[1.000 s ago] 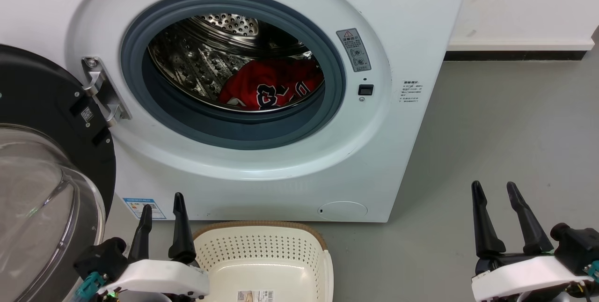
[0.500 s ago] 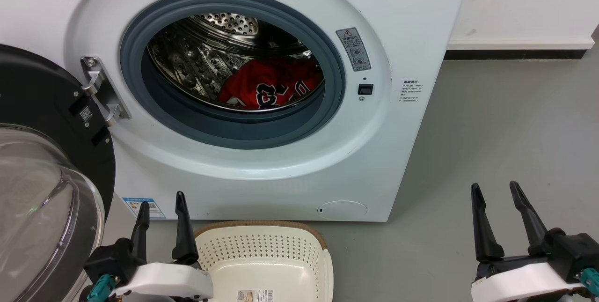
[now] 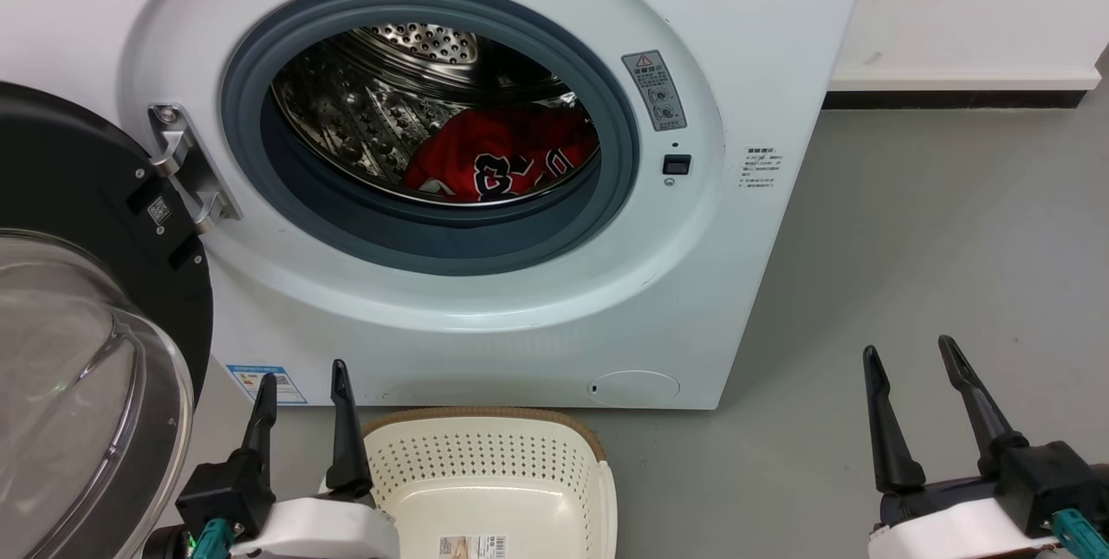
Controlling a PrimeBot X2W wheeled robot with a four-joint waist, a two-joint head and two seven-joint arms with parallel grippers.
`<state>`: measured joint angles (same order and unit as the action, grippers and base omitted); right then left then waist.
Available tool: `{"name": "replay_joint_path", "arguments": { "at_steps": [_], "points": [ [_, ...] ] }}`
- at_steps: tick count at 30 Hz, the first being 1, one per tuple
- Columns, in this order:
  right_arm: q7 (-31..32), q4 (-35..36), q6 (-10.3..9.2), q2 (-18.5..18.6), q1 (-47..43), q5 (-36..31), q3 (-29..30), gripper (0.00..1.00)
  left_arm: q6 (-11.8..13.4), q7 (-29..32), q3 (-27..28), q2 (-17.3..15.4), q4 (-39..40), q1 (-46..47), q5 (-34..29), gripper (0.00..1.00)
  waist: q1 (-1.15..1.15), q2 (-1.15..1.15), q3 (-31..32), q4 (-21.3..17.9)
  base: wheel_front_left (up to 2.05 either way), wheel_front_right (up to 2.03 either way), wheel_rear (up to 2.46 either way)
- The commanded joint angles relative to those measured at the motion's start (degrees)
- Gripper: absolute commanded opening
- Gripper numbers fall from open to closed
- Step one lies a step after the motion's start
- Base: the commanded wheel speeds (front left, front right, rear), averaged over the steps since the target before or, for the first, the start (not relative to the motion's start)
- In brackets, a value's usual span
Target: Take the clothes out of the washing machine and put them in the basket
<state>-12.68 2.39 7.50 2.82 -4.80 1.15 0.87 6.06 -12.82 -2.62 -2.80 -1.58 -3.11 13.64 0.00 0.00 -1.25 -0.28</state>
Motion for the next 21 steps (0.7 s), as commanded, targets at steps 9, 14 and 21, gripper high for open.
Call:
{"name": "replay_joint_path", "arguments": {
  "at_steps": [9, 14, 21],
  "points": [
    [-1.5, 1.0, -0.02, 0.1, -1.2, -4.3, -0.2, 1.00, 0.1, -1.4, -0.3, -0.1, -0.5, -1.0, -3.8, 1.00, 0.00, 0.00, -0.1, 0.0, 0.00, 0.00, 0.00],
    [-2.1, 0.9, -0.02, 0.1, -1.4, -5.9, -0.1, 1.00, 0.1, -1.9, -0.5, -0.1, -0.9, -1.1, -5.5, 1.00, 0.00, 0.00, -0.2, 0.0, 0.00, 0.00, 0.00],
    [-2.6, 0.8, -0.03, 0.1, -2.0, -7.6, 0.1, 1.00, 0.4, -2.5, -0.8, -0.1, -1.5, -1.5, -7.0, 1.00, 0.00, 0.00, -0.2, 0.1, 0.00, 0.00, 0.00]
  ]
}}
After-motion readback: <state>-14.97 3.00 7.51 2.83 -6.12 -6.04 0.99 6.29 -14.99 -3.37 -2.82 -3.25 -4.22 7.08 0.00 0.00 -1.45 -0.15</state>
